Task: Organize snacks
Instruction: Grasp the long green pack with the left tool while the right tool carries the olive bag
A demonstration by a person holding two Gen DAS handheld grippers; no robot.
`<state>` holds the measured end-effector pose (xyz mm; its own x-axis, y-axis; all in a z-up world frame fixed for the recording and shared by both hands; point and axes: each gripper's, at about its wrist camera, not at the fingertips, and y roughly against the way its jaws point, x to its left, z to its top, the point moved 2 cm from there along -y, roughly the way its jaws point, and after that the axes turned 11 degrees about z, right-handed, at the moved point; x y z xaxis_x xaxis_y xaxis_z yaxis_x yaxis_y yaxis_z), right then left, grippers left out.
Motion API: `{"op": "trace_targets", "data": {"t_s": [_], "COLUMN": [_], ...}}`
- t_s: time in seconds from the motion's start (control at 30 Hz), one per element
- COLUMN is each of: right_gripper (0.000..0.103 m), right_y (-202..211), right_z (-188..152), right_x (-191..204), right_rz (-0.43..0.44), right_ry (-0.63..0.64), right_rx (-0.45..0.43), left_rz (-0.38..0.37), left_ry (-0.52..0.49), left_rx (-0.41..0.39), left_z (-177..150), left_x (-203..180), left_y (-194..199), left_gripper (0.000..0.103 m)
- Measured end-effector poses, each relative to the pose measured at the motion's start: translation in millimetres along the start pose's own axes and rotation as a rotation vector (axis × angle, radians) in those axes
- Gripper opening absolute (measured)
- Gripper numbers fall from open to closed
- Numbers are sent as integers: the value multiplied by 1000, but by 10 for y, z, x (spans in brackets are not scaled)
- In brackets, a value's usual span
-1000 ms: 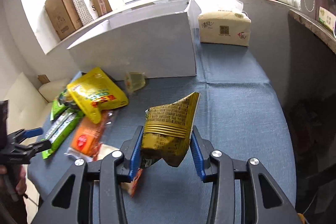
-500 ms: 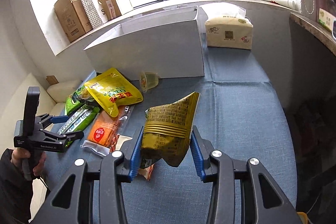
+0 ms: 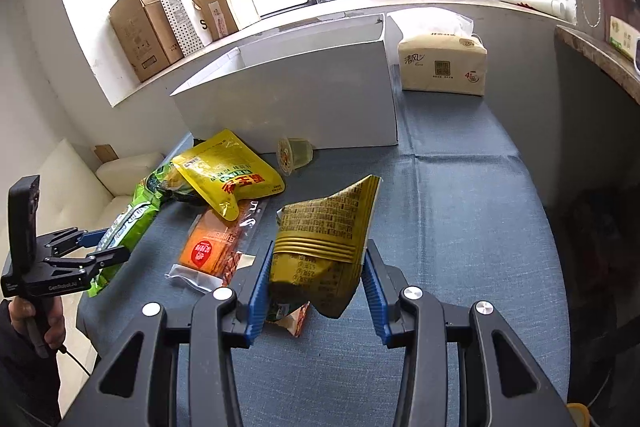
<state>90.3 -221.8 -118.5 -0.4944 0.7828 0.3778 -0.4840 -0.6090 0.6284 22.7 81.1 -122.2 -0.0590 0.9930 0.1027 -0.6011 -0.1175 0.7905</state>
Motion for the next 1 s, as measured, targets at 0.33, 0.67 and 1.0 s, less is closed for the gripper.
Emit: {"op": "trace_targets", "data": {"t_s": [0.33,0.67,1.0], "right_gripper": [46,46,46], "right_y": [103,-9,-553], "right_z": [433,1517,2211], "right_x": [239,274,-75], "right_rz": [42,43,-64], "right_ry": [78,111,88], "right_rx": [-72,-138,-88], "left_rz": [-28,-76,2], "left_ry": [108,112,121], "left_rx": [-166,-259,-181], "left_z": [687,2142,2770], "left_x": [138,-76,-209], "left_y": [552,396,-413], "left_gripper": [63,64,65]}}
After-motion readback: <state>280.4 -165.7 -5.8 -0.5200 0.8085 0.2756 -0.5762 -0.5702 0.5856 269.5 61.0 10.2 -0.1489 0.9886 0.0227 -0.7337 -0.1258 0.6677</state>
